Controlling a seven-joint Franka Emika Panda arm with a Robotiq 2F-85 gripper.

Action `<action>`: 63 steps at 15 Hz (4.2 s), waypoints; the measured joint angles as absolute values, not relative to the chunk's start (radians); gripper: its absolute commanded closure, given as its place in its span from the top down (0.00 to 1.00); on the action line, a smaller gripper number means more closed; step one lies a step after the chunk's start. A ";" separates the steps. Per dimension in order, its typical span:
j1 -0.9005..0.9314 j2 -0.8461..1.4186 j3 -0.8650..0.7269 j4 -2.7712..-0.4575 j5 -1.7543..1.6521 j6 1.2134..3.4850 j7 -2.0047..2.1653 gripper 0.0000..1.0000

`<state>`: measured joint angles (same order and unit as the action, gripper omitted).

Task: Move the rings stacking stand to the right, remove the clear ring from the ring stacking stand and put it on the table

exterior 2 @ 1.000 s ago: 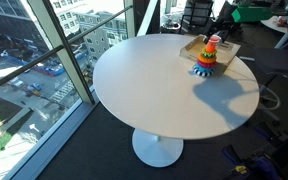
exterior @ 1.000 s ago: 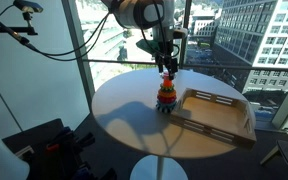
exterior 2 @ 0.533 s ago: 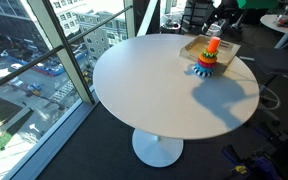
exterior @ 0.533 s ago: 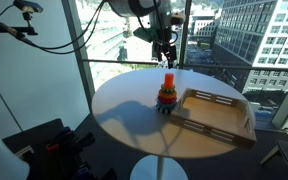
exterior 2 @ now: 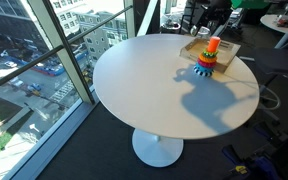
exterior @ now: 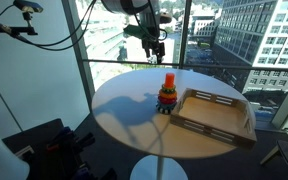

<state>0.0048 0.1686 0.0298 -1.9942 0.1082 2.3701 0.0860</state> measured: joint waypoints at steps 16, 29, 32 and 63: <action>0.080 0.285 0.067 -1.993 0.046 2.338 0.054 0.93; 0.095 0.317 0.072 -1.994 0.022 2.334 0.055 0.68; 0.112 0.349 0.073 -1.994 0.015 2.335 0.055 0.68; 0.145 0.521 0.071 -1.986 -0.030 2.374 0.090 0.68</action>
<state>0.1453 0.5213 0.0707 -1.9861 -0.0296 2.3740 0.0897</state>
